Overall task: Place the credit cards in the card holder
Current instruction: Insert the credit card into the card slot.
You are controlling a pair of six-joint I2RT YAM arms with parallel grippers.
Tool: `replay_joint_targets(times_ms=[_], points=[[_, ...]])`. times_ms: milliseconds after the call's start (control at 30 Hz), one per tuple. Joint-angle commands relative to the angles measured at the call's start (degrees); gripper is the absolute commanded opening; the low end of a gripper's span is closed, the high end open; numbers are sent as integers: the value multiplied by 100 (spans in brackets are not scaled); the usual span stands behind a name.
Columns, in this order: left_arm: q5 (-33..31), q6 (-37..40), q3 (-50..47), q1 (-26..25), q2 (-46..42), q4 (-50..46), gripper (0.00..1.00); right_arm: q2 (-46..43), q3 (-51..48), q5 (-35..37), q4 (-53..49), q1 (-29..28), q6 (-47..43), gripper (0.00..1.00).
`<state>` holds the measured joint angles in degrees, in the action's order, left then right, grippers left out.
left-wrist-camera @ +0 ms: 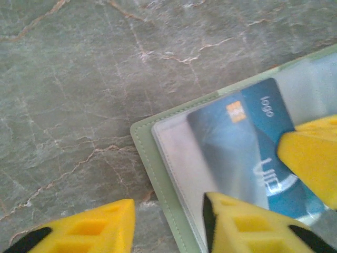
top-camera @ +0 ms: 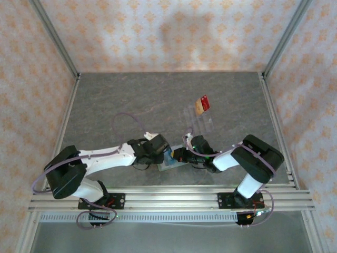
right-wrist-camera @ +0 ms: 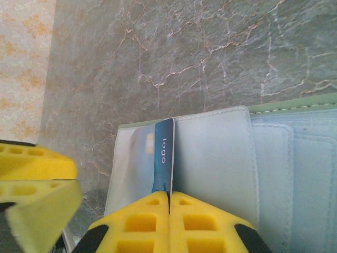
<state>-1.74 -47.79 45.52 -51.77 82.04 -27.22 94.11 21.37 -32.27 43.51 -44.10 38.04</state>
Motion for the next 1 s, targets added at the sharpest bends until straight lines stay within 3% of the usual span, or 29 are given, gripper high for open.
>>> replay_joint_targets(times_ms=[0,200,600,967], points=[[2,106,-54,-9,-94,-319,33,114,-18,348,-819,-47,-161,5],[57,216,121,0,254,-200,10,-194,108,372,-1425,-55,-355,8],[130,134,-32,-26,957,221,9,-484,403,397,-2356,-55,-748,20],[51,16,-264,-53,992,338,9,-445,747,299,-2739,-72,-909,7]])
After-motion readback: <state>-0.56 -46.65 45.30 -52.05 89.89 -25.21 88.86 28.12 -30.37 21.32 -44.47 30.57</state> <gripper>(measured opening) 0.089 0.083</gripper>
